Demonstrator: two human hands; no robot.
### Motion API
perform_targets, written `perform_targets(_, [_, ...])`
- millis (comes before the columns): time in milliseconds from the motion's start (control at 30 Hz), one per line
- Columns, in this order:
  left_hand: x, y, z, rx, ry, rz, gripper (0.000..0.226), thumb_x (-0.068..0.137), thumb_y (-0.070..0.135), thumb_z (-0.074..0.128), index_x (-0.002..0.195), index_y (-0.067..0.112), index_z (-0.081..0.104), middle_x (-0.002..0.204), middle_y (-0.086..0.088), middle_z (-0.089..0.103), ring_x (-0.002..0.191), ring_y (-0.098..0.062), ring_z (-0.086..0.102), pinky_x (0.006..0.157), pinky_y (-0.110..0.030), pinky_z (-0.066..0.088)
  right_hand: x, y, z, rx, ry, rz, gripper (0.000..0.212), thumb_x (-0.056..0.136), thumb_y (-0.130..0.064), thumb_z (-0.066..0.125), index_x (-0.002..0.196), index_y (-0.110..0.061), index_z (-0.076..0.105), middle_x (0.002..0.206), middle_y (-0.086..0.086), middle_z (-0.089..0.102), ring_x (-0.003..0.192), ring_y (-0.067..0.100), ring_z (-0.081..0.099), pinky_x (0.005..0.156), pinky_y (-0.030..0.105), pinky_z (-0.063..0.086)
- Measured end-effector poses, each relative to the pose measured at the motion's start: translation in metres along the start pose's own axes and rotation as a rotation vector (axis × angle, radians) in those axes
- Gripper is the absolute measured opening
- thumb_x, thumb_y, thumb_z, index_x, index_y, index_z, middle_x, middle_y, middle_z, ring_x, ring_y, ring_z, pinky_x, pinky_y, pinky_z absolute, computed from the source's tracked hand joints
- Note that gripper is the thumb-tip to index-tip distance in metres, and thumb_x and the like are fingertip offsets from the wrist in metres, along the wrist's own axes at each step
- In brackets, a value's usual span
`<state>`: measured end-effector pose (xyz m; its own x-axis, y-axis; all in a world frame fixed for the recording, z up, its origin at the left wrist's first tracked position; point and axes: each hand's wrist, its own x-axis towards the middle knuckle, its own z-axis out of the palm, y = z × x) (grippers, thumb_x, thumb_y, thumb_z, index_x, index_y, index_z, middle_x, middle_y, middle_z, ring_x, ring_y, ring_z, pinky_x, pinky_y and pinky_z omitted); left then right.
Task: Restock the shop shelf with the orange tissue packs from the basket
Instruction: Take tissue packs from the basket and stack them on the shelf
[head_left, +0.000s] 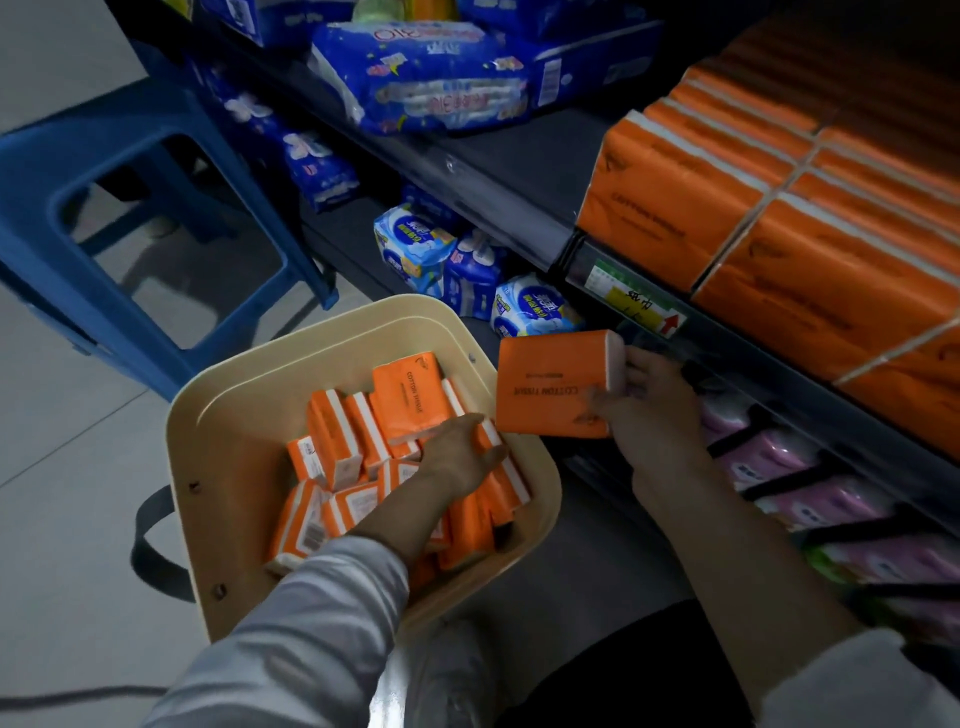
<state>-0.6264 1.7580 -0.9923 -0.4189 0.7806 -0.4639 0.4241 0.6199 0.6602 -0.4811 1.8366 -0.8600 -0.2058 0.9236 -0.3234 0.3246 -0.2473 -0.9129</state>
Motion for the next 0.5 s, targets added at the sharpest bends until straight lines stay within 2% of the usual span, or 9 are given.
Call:
perform_targets(133, [-0.004,0.000,0.002,-0.028,0.005,-0.061,0.042,0.089,0.034,0.062,0.121,0.013,0.045,0.125,-0.010,0.055,0.114,-0.027,0.053,0.089,-0.029,0.040,0.005,0.005,0.000,0.010,-0.007,0.025,0.046,0.081,0.001,0.065,0.122,-0.017,0.054,0.116,0.004,0.061,0.102,0.019,0.060,0.079,0.040,0.055])
perform_targets(233, [-0.009,-0.005,0.007,-0.044,0.018,-0.082,0.048,0.087,0.036,0.063,0.123,0.012,0.042,0.127,-0.010,0.055,0.116,-0.027,0.053,0.094,-0.033,0.041,0.006,0.006,0.002,0.031,-0.005,0.025,0.047,0.080,0.003,0.064,0.123,-0.013,0.055,0.115,0.008,0.062,0.101,0.022,0.062,0.074,0.036,0.055])
perform_targets(400, [-0.019,-0.013,0.008,-0.116,0.037,-0.129,0.049,0.087,0.022,0.063,0.127,0.014,0.036,0.122,-0.013,0.057,0.108,-0.030,0.058,0.093,-0.040,0.048,0.003,0.005,0.002,0.044,-0.016,0.031,0.046,0.082,0.003,0.063,0.125,-0.012,0.053,0.115,0.005,0.061,0.100,0.019,0.060,0.069,0.031,0.053])
perform_targets(500, [-0.026,-0.020,0.003,-0.179,-0.011,-0.149,0.053,0.089,0.017,0.059,0.134,0.024,0.032,0.121,-0.013,0.058,0.102,-0.031,0.062,0.086,-0.042,0.053,0.003,0.006,0.001,0.061,-0.003,0.054,0.045,0.083,0.002,0.063,0.123,-0.014,0.052,0.117,0.004,0.060,0.101,0.020,0.060,0.075,0.038,0.054])
